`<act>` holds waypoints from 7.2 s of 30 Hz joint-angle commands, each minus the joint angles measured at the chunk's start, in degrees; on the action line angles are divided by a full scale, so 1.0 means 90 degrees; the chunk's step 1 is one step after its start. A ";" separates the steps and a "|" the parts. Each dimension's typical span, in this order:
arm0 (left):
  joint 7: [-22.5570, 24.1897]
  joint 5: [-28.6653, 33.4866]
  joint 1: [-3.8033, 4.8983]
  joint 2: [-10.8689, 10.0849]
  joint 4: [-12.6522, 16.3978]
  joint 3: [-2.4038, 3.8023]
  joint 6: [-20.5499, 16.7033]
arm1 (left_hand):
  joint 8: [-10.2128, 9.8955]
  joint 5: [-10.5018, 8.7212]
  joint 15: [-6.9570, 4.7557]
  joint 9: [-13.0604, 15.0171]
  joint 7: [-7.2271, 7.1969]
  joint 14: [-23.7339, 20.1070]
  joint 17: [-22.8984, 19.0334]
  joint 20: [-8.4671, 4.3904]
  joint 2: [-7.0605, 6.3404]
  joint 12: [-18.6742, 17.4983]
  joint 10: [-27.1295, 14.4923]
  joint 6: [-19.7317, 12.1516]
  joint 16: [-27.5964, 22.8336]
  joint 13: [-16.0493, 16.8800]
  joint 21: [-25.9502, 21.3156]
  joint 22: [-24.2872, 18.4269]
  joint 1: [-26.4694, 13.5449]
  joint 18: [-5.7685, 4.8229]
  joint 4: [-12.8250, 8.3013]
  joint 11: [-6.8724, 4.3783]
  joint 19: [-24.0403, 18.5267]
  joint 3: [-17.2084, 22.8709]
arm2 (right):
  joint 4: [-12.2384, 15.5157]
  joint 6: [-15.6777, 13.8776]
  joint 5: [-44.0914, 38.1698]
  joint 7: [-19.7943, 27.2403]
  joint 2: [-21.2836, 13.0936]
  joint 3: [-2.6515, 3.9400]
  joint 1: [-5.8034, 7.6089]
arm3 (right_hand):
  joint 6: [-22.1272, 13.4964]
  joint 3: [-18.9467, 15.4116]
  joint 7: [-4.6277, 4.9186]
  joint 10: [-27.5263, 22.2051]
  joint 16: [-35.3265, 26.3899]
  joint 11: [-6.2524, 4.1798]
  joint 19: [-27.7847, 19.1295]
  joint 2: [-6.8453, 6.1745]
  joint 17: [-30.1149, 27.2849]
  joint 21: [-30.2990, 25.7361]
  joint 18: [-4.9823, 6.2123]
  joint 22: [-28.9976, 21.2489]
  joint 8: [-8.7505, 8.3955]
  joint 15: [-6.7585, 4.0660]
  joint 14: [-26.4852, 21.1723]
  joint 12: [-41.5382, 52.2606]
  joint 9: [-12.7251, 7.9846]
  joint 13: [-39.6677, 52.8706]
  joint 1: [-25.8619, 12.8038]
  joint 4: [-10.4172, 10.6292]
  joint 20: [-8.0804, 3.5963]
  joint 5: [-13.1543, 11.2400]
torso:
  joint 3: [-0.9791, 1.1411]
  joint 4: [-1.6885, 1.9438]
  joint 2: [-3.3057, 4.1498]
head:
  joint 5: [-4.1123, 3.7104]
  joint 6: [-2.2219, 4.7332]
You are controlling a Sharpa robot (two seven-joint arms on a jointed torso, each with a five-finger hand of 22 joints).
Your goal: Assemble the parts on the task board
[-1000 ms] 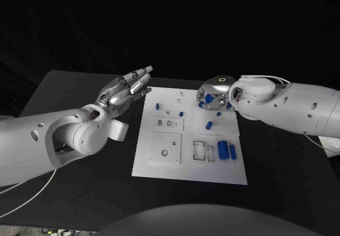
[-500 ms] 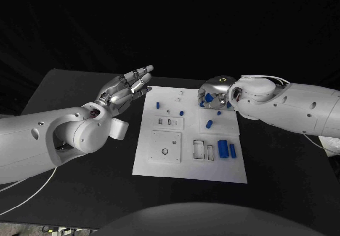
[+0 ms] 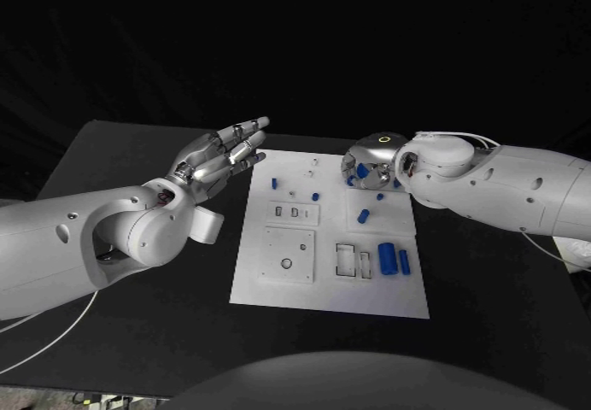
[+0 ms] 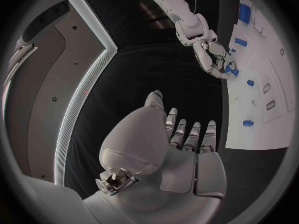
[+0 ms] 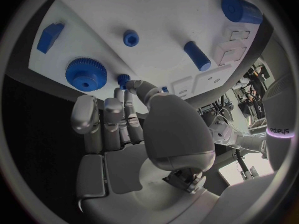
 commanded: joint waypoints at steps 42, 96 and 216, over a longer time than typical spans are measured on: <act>-0.0193 -0.0073 -0.0017 0.0053 -0.0039 0.0004 0.0182 | 0.0099 0.0141 0.0160 0.0012 0.0129 0.0066 0.0027 0.0032 -0.0012 0.0120 0.0081 0.0054 0.0235 0.0015 0.0099 0.0027 0.0163 0.0009 0.0004 0.0115 0.0096 0.0107 | -0.0019 -0.0128 0.0038 0.0011 0.0016 -0.0007 0.0001 | 0.0588 -0.0054 -0.0038 0.0489 -0.0260 -0.0025 -0.0074 -0.0031 -0.0447 -0.0259 -0.0063 0.0034 0.0019 -0.0014 -0.0179 -0.0163 0.0172 0.0120 0.0063 0.0023 0.0015 -0.0394 | -0.0016 0.0019 -0.0031 | 0.0037 0.0001; -0.0266 -0.0182 -0.0010 0.0071 0.0010 0.0005 0.0186 | 0.0124 0.0186 0.0199 0.0013 0.0156 0.0095 0.0035 0.0037 -0.0019 0.0165 0.0118 0.0078 0.0327 0.0020 0.0129 0.0037 0.0230 -0.0009 -0.0004 0.0144 0.0130 0.0146 | -0.1465 0.0230 0.0318 0.0107 0.1508 0.0117 0.0263 | 0.0412 -0.0003 0.0025 0.0575 -0.0357 0.0021 -0.0059 -0.0073 -0.0550 -0.0316 -0.0066 0.0079 -0.0151 0.0028 -0.0201 -0.0510 0.0194 -0.0044 0.0090 0.0041 0.0006 -0.0501 | -0.0038 0.0218 0.0139 | -0.0006 0.0181; -0.0338 -0.0502 -0.0082 0.0118 -0.0198 0.0004 0.0389 | 0.0156 0.0220 0.0315 0.0014 0.0258 0.0145 0.0049 0.0046 -0.0017 0.0248 0.0185 0.0096 0.0495 0.0029 0.0198 0.0061 0.0318 -0.0088 -0.0003 0.0259 0.0212 0.0225 | -0.0045 -0.0387 0.0513 -0.0714 -0.0718 0.0092 -0.0158 | -0.0656 -0.1132 0.0108 0.5130 0.1773 -0.0163 0.1032 -0.0029 0.4597 0.0273 -0.0338 0.1622 -0.0074 0.0025 0.2130 0.6520 0.0419 0.7518 -0.0637 0.1069 -0.0001 -0.1238 | -0.0020 0.0067 0.0115 | 0.0019 0.0177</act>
